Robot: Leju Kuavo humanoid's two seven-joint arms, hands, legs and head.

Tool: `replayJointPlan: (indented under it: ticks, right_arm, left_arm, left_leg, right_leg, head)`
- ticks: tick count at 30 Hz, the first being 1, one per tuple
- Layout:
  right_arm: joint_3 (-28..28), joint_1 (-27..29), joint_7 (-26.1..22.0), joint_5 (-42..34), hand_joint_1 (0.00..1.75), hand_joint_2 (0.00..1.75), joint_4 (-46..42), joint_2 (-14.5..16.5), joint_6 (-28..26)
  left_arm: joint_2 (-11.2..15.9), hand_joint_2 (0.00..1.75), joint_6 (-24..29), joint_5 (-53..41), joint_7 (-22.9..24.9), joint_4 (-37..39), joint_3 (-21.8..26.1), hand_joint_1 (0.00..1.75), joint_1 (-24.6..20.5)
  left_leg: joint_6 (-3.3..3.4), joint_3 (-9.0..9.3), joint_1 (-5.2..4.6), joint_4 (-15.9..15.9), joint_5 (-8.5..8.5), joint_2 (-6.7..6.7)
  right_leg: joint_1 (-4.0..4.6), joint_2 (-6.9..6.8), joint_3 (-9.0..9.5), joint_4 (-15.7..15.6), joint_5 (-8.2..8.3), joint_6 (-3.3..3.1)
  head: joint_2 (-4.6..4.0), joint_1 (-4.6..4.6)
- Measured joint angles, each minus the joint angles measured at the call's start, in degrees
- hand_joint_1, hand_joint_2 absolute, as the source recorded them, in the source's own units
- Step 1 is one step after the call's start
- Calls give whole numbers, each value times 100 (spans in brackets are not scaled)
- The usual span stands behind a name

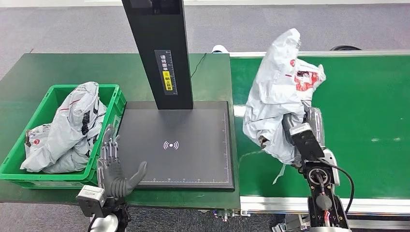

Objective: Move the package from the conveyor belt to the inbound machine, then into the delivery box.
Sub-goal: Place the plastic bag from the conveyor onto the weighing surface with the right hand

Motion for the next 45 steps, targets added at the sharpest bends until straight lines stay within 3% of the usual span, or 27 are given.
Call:
replayJointPlan:
  ticks: [6, 15, 21, 29, 35, 45]
  right_arm:
    - [942, -28, -179, 550, 175, 175, -112, 34, 435]
    - [1898, -188, -224, 305, 175, 175, -21, 26, 685]
    - [2648, -347, 248, 899, 175, 175, 284, -88, 1251]
    - [4046, -1094, 697, 1252, 175, 175, 1737, -110, 2070]
    - [4628, -1543, 581, 1158, 175, 175, 2349, 48, 1765]
    - [5052, -1650, 389, 1094, 175, 175, 2486, 443, 1177]
  left_arm:
    - [34, 175, 34, 249, -16, -57, -137, 0, -71]
    - [63, 175, -44, 313, -17, -37, -212, 0, -228]
    - [78, 175, -67, 386, -17, 51, -281, 0, -354]
    - [79, 175, -115, 404, -16, 283, -357, 0, -552]
    - [80, 175, -60, 461, -15, 384, -400, 0, -573]
    - [79, 175, -39, 465, -15, 387, -399, 0, -540]
  left_leg:
    - [0, 2, 2, -1, 2, 0]
    - [1, 1, 0, 1, 1, 0]
    - [0, 1, 1, 0, 0, 0]
    - [1, 3, 1, 1, 3, 0]
    - [1, 8, 1, 1, 1, 6]
    - [0, 6, 3, 0, 2, 6]
  right_leg:
    - [2, -1, 4, 0, 0, -1]
    - [0, -1, 2, 0, 0, 0]
    - [1, 0, 2, 0, 0, -1]
    - [1, -1, 5, 0, 1, 0]
    - [1, 7, 5, 0, 1, 0]
    - [3, 6, 5, 1, 0, -1]
  head:
    - [0, 2]
    - [0, 2]
    - [0, 1]
    - [0, 2]
    - [0, 2]
    - [0, 2]
